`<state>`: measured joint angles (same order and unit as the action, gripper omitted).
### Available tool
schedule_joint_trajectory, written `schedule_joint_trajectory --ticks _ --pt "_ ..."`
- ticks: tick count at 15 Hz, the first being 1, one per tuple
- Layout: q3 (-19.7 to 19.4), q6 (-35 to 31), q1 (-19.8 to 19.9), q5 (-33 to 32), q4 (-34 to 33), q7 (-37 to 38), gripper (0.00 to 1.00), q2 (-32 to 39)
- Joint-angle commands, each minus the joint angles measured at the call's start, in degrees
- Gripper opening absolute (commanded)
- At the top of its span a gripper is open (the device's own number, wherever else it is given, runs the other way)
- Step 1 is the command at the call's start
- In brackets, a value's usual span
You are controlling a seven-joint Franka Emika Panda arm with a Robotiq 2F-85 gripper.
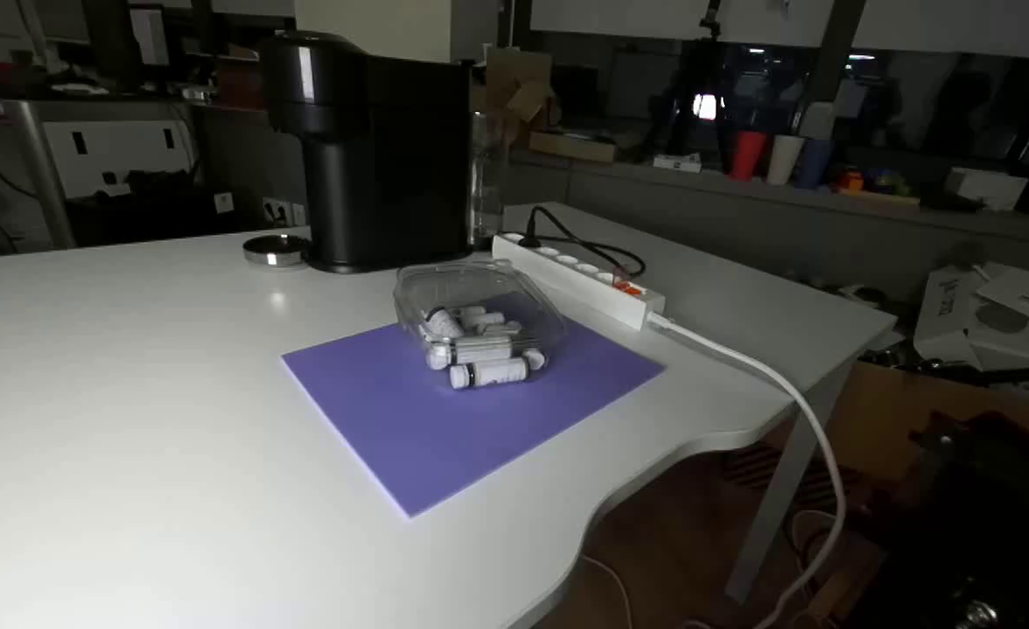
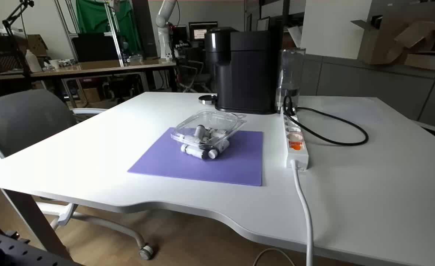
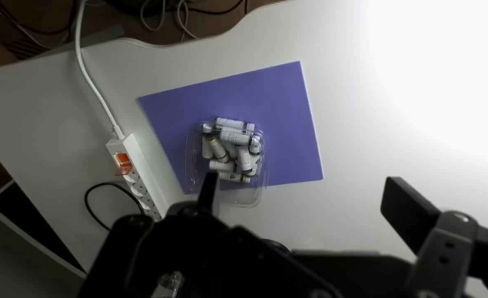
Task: Open colourless box
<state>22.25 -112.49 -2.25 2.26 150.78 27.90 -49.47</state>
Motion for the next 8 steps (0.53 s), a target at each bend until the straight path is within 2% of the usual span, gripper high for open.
schedule_joint_trajectory --ticks 1,8 --pt "-0.6 0.1 -0.7 -0.6 -0.1 0.5 1.00 0.3" --pt "-0.6 0.0 -0.7 -0.6 -0.1 0.5 1.00 0.3"
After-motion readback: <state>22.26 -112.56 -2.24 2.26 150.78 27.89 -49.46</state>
